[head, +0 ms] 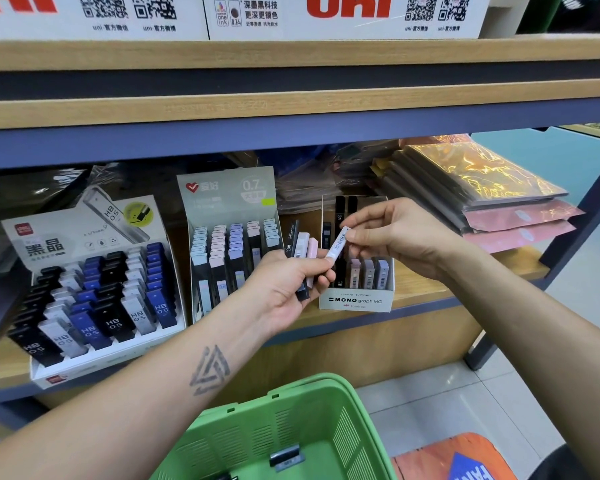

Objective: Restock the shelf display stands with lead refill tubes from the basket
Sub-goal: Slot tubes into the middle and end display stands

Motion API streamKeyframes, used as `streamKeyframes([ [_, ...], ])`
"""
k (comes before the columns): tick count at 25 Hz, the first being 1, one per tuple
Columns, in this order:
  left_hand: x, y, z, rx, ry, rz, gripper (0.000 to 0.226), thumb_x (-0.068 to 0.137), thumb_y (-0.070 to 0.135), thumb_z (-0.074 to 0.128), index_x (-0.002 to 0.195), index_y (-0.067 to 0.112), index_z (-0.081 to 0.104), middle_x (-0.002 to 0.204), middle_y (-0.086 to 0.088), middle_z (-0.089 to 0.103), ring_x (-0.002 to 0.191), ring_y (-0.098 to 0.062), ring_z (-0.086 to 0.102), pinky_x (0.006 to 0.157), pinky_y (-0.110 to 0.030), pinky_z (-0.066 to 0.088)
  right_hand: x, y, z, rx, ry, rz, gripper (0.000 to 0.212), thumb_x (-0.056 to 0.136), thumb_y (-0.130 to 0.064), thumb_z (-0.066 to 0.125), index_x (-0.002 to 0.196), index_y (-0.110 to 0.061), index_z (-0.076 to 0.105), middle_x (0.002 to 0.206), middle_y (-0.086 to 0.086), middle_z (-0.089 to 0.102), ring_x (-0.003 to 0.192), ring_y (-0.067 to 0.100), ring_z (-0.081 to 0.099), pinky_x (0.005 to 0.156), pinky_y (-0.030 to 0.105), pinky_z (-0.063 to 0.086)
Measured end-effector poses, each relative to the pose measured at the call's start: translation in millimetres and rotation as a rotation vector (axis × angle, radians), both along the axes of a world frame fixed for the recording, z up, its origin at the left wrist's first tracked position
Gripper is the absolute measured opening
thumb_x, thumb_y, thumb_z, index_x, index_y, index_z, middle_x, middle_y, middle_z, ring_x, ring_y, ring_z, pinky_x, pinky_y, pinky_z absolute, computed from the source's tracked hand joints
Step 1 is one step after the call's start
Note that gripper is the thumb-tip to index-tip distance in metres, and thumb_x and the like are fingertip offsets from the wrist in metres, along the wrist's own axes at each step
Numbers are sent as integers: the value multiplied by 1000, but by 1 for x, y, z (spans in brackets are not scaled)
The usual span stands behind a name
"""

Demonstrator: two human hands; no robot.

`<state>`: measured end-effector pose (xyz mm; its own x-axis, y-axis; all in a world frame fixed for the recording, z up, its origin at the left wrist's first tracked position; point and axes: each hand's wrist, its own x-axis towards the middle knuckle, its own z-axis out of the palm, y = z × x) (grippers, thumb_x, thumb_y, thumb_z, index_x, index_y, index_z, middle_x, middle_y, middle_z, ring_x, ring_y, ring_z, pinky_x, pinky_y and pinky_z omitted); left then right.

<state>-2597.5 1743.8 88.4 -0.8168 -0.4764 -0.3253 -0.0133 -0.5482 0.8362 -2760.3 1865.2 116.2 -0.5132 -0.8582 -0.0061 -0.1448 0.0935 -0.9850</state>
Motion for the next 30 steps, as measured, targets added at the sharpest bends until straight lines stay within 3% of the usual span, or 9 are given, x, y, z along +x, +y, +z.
streamKeyframes([
  [3, 0, 0, 1, 24, -7, -5, 22, 87, -8, 67, 109, -8, 66, 78, -15, 67, 60, -15, 62, 49, -18, 50, -3, 1, 2, -28, 49, -52, 21, 85, 1, 74, 105, 0, 71, 89, 19, 75, 78, 24, 73, 70, 30, 59],
  [8, 1, -1, 3, 26, -29, -14, 37, 87, 2, 69, 122, -11, 62, 76, -14, 65, 54, -13, 53, 40, -16, 39, -22, 9, 12, -130, 322, -354, 13, 87, 0, 74, 100, -2, 71, 91, 16, 75, 83, 25, 76, 80, 36, 63],
  [12, 0, -1, 3, 16, -37, -22, 41, 88, 1, 68, 124, -14, 59, 73, -13, 64, 53, -13, 51, 39, -15, 36, -30, 10, 11, -10, 639, -444, 13, 87, -12, 78, 99, -15, 77, 91, -1, 76, 80, 9, 73, 81, 30, 61],
  [19, -1, 0, 1, 13, -32, -56, 41, 86, 1, 68, 123, -14, 60, 73, -14, 64, 54, -13, 51, 39, -16, 36, -23, 4, -4, 164, 979, -422, 12, 90, -13, 74, 102, -12, 78, 90, -4, 64, 87, 12, 61, 79, 23, 44],
  [25, -1, 2, 0, 34, -33, -98, 29, 89, -2, 62, 116, -13, 64, 74, -15, 63, 55, -14, 51, 39, -15, 36, -25, -2, -22, 232, 1030, -366, 9, 87, -6, 73, 86, -14, 77, 85, 2, 71, 83, 19, 67, 78, 35, 56],
  [30, -1, 1, 1, 71, -23, -119, 28, 89, -8, 53, 114, -12, 64, 76, -15, 63, 56, -14, 53, 42, -15, 40, -20, -5, -19, 263, 1122, -407, 20, 89, -5, 65, 102, -11, 79, 100, 7, 76, 93, 25, 69, 83, 38, 58],
])
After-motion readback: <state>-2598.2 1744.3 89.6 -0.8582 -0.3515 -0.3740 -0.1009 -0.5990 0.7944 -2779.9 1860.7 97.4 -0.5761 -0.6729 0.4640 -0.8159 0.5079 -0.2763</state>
